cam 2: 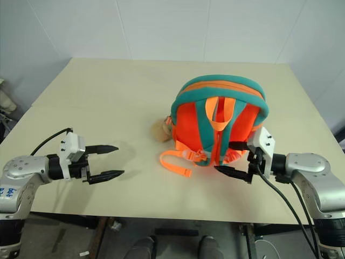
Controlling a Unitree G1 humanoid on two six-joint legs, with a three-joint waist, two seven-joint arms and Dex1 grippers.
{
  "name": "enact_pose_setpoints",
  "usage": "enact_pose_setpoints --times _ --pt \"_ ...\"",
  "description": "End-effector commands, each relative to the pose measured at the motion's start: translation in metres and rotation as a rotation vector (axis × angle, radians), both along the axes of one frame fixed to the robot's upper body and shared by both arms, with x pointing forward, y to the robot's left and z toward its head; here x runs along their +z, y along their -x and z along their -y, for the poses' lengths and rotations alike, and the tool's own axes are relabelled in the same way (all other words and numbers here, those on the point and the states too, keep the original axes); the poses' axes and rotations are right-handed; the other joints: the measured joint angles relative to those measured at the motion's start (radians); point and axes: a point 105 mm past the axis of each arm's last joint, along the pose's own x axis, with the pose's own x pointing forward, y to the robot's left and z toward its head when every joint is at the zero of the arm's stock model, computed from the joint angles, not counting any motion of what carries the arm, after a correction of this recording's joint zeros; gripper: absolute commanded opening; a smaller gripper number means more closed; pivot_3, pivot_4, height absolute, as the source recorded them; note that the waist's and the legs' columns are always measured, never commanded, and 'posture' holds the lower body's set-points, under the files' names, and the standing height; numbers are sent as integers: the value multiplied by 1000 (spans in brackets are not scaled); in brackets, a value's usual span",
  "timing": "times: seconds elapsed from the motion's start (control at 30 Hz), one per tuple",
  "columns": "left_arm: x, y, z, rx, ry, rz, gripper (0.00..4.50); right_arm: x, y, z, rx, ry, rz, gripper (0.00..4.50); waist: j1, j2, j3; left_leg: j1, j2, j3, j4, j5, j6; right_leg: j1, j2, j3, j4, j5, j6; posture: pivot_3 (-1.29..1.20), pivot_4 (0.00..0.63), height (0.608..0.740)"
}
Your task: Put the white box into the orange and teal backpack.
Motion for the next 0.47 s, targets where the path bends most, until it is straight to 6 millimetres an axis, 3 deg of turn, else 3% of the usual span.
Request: enact_pose_setpoints --times 0.03,0.2,0.47 --pt "16 12 1 -12 -3 54 4500 9 -7 24 -73 43 84 4488 -3 0 0 0 0 0 0 0 0 0 0 0 -1 0 -1 0 150 740" --pt "20 1 1 9 -27 109 4500 9 -20 48 -128 87 126 4488 -5 0 0 1 1 2 0 0 0 1 0 1 -1 0 -3 0 150 740" --pt "20 -23 10 -25 -23 172 4500 17 -16 67 -210 107 162 4488 -3 0 0 1 0 2 -1 1 0 1 0 1 -1 3 3 0 150 740"
